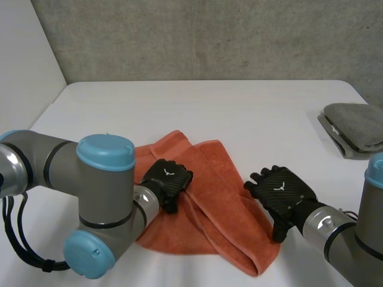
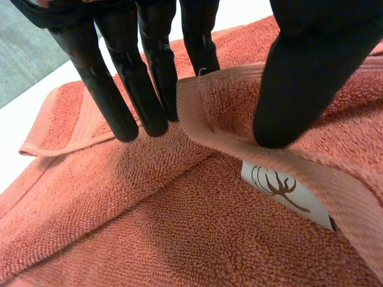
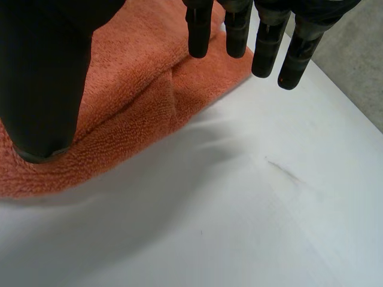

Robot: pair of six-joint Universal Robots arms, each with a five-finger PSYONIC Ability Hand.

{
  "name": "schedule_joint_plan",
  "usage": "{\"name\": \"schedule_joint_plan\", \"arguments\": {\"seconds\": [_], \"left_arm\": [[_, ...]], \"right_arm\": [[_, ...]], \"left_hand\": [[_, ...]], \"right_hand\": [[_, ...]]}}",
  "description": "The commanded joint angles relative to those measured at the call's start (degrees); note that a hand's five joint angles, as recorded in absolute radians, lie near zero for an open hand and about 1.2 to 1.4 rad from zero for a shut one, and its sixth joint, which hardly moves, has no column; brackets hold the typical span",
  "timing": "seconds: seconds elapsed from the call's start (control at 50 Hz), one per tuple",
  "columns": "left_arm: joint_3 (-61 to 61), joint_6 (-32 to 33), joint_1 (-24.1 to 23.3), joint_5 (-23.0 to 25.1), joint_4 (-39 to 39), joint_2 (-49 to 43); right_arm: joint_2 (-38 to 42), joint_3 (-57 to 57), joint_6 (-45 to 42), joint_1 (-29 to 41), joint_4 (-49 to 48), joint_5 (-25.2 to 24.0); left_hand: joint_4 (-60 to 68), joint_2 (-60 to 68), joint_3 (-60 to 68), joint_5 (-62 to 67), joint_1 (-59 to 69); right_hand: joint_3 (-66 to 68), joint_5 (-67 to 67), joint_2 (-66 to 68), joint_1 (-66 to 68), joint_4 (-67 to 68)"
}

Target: Fold the laundry.

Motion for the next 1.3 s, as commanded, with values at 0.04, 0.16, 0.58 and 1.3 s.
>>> {"name": "schedule_joint_plan", "arguments": {"seconds": [0.04, 0.16, 0.58, 1.3], "left_arm": [[-0.1, 0.7, -1.9, -2.1, 0.8, 1.1], [-2.5, 1.2, -3.6, -5.1, 3.6, 9.7], [-21.9, 7.8, 3.4, -5.4, 2.0, 43.9], [-9.6, 7.4, 18.9, -5.1, 11.8, 42.6]], "right_arm": [[0.0, -1.2, -0.1, -1.5, 0.0, -1.9], [0.0, -6.6, -3.8, -2.1, 0.7, -8.2], [26.2, -49.0, -17.8, 4.1, 19.2, -20.3], [28.7, -70.7, 5.2, 5.1, 15.7, -0.2]], "left_hand": [[26.5, 25.8, 25.9, 26.9, 25.5], [26.5, 25.8, 25.9, 26.9, 25.5], [26.5, 25.8, 25.9, 26.9, 25.5], [26.5, 25.8, 25.9, 26.9, 25.5]], "right_hand": [[-2.3, -3.9, -2.5, -1.0, -3.4], [-2.3, -3.9, -2.5, -1.0, -3.4], [-2.3, -3.9, -2.5, -1.0, -3.4], [67.7, 66.1, 67.5, 69.0, 66.6]]}}
